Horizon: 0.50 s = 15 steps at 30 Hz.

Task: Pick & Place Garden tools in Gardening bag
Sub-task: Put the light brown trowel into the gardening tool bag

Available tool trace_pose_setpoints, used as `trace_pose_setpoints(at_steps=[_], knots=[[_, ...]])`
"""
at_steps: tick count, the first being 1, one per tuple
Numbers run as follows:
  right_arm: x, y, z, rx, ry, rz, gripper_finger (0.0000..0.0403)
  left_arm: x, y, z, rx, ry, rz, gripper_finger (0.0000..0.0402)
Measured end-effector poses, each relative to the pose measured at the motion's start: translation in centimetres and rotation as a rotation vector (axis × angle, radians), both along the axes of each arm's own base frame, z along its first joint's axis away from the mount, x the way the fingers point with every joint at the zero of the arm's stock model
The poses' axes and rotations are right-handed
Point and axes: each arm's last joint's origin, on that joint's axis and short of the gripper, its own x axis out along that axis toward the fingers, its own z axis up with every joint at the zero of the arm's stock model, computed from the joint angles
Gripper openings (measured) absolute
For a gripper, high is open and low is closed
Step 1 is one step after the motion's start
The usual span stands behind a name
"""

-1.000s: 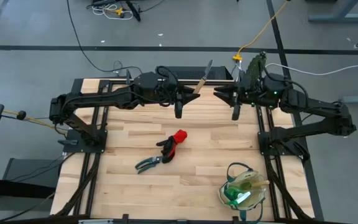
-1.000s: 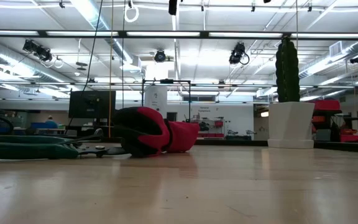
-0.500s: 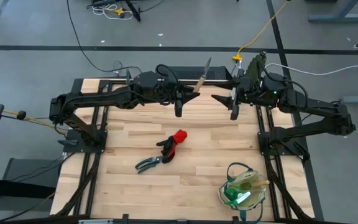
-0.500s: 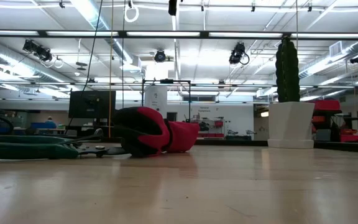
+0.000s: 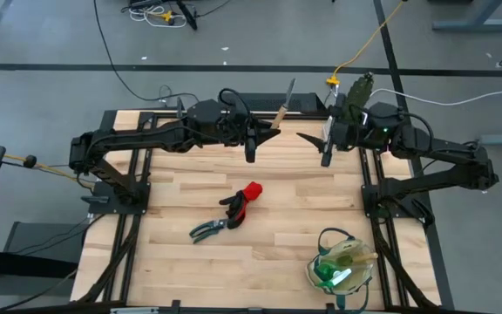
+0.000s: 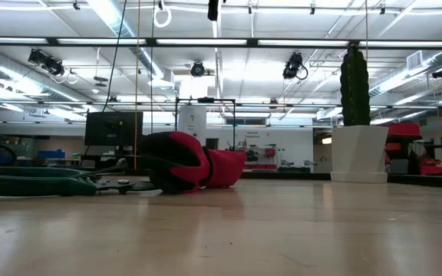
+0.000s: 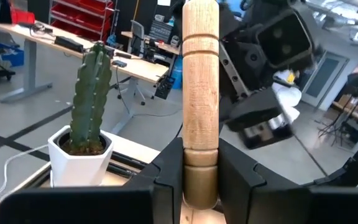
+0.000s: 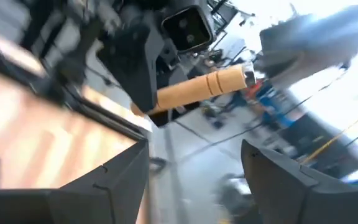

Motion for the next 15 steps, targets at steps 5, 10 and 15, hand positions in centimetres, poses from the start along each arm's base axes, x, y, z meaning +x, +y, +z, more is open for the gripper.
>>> trace_pose_setpoints(at_steps=[5, 10, 15], knots=[[-0.08, -0.24, 0.01, -0.275, 0.087, -0.068, 0.0259, -0.02, 0.13, 0.00, -0.041, -0.006, 0.004, 0.0076], [-0.11, -0.33, 0.01, -0.528, 0.176, -0.078, 0.0259, -0.05, 0.26, 0.00, -0.113, -0.018, 0.006, 0.0076], [-0.11, -0.33, 0.02, -0.735, 0.246, -0.061, 0.0259, -0.11, 0.59, 0.00, -0.207, -0.034, 0.015, 0.0076]])
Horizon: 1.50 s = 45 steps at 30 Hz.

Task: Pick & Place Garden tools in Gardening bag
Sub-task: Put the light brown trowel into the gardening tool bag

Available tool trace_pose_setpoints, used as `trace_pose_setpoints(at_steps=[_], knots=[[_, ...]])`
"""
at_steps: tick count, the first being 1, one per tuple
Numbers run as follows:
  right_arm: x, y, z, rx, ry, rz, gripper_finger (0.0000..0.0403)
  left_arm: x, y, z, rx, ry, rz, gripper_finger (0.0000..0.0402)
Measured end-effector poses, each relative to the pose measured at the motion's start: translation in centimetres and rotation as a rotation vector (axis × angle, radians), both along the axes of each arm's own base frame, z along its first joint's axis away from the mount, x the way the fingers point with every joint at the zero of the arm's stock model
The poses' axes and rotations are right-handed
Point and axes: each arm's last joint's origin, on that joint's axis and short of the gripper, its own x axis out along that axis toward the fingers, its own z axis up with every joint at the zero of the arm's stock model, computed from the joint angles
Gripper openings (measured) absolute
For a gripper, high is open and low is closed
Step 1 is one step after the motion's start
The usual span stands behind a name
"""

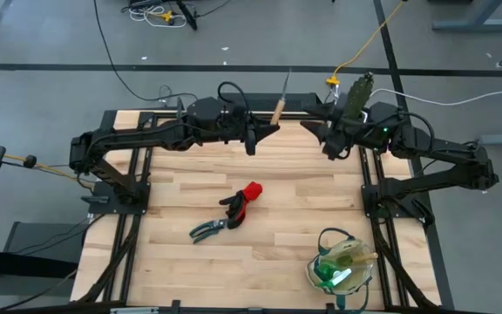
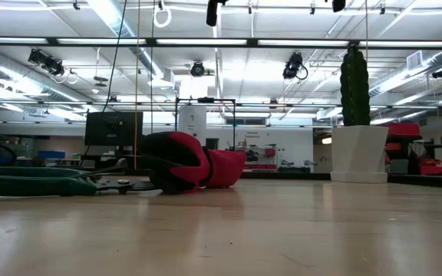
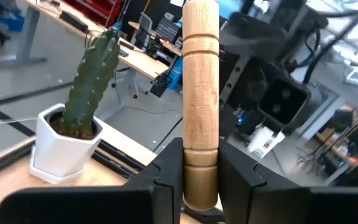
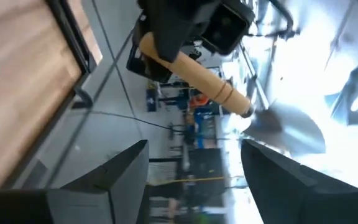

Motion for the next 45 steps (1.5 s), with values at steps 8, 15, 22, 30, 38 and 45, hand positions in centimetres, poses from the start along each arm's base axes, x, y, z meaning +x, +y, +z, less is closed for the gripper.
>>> trace_pose_setpoints(at_steps=[8, 15, 22, 30, 38, 45], knots=[[0.0, 0.0, 0.0, -0.267, 0.105, 0.006, 0.0259, 0.0, 0.0, 0.0, -0.157, -0.026, -0.032, 0.0076], [0.5, -0.2, 0.1, -0.376, 0.132, -0.005, 0.0259, 0.3, 0.0, -0.3, -0.261, -0.035, -0.045, 0.0076], [1.9, -0.4, -0.6, -0.395, 0.160, 0.005, 0.0259, 1.7, 0.3, -1.9, -0.345, -0.013, -0.050, 0.0076], [3.6, -0.6, -1.6, -0.390, 0.203, 0.014, 0.0259, 2.8, 0.5, -2.3, -0.365, -0.089, -0.080, 0.0076], [5.0, -0.9, -2.3, -0.392, 0.203, 0.013, 0.0251, 2.8, 0.4, -2.3, -0.378, -0.089, -0.091, 0.0076], [5.3, -1.0, -2.5, -0.394, 0.216, 0.000, 0.0207, 2.8, 0.4, -2.3, -0.376, -0.085, -0.089, 0.0076]])
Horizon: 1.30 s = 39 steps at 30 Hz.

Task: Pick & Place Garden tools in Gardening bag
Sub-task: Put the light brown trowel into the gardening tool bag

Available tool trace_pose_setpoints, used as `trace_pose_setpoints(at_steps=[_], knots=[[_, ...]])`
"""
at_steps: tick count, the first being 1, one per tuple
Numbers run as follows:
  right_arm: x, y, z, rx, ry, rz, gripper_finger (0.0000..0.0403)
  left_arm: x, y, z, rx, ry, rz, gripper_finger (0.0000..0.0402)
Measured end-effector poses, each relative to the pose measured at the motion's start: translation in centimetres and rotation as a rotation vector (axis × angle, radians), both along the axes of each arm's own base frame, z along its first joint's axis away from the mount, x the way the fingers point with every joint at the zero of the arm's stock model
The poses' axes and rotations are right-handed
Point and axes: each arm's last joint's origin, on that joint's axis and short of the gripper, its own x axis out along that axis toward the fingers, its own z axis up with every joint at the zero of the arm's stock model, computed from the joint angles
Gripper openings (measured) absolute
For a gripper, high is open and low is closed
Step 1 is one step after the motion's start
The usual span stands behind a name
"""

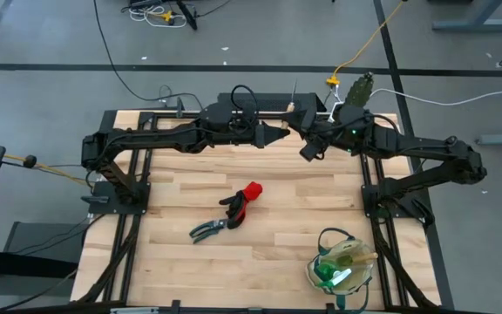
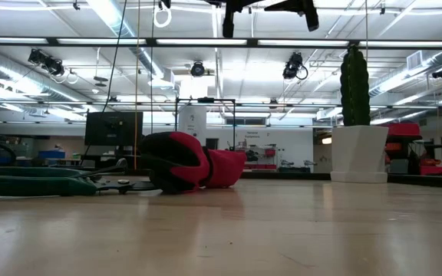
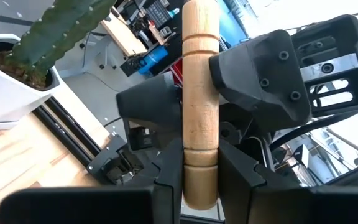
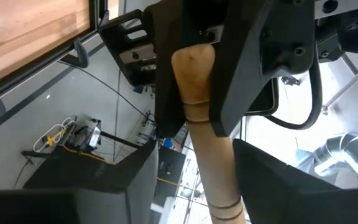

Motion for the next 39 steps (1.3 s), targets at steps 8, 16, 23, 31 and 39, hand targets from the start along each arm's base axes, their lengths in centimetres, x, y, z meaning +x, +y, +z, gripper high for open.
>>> trace_pose_setpoints(at_steps=[8, 16, 23, 31, 39], knots=[[-0.03, -0.07, 0.18, -0.008, -0.017, -0.028, 0.0155, 0.00, 0.04, -0.05, 0.000, 0.004, 0.003, 0.0076], [-0.03, -0.06, 0.25, -0.009, -0.023, -0.027, 0.0123, 0.00, 0.04, -0.08, -0.001, 0.006, 0.003, 0.0076], [-0.05, -0.06, 0.25, -0.009, -0.023, -0.027, 0.0109, 0.00, 0.04, -0.08, -0.002, 0.006, 0.003, 0.0084], [-0.05, -0.08, 0.33, -0.017, -0.028, -0.029, 0.0093, -0.06, 0.03, 0.02, 0.000, 0.000, 0.004, 0.0089], [-0.05, -0.09, 0.32, -0.017, -0.027, -0.031, 0.0083, -0.07, 0.03, 0.06, 0.019, -0.001, 0.007, 0.0103]])
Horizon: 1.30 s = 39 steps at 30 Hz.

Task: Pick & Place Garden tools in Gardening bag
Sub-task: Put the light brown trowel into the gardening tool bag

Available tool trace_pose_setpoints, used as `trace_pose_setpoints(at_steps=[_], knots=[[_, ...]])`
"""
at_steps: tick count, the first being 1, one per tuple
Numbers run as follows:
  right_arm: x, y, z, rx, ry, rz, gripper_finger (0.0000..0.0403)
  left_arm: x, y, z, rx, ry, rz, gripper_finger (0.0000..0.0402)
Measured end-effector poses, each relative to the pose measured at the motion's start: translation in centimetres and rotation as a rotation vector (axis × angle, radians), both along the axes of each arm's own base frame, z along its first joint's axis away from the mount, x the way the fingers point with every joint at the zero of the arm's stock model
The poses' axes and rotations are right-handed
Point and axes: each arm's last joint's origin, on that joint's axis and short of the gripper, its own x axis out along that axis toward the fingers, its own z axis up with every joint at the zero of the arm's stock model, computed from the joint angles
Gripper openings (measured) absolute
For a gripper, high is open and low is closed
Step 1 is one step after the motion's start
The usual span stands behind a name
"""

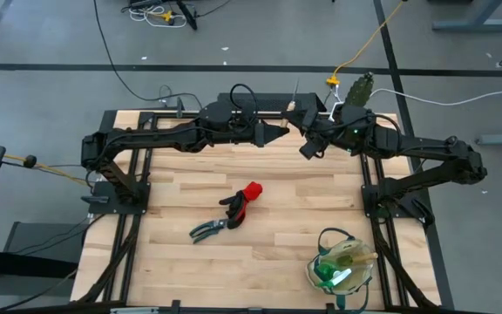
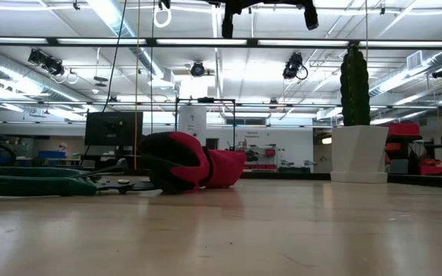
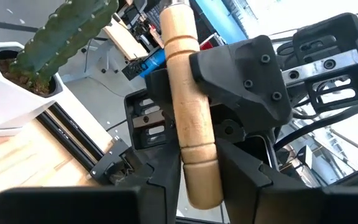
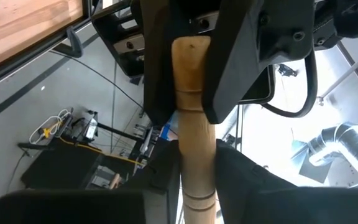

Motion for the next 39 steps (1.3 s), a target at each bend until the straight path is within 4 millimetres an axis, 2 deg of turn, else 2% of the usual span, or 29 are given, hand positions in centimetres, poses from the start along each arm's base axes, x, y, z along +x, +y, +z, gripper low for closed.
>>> trace_pose_setpoints(at_steps=[5, 12, 18, 23, 31, 39], knots=[[0.0, 0.0, 0.0, 0.002, -0.004, 0.001, 0.0082, 0.0, 0.0, 0.0, 0.000, 0.004, 0.016, 0.0125], [0.0, 0.0, 0.0, 0.002, -0.005, 0.003, 0.0082, 0.0, 0.0, -0.1, 0.000, 0.006, 0.016, 0.0179], [0.0, 0.0, 0.2, 0.008, -0.027, 0.002, 0.0082, 0.0, 0.1, -0.3, -0.001, 0.034, -0.044, 0.0203], [-0.1, -0.1, 0.4, 0.004, -0.042, -0.035, 0.0082, -0.5, 1.2, -0.1, 0.005, 0.030, -0.082, 0.0199], [-0.9, -0.1, 1.0, 0.057, -0.107, -0.090, 0.0082, -2.2, 2.3, 1.6, 0.060, -0.003, -0.087, 0.0182], [-1.9, 0.0, 1.8, 0.248, -0.251, -0.102, 0.0082, -2.8, 2.4, 2.3, 0.176, -0.016, -0.043, 0.0164]])
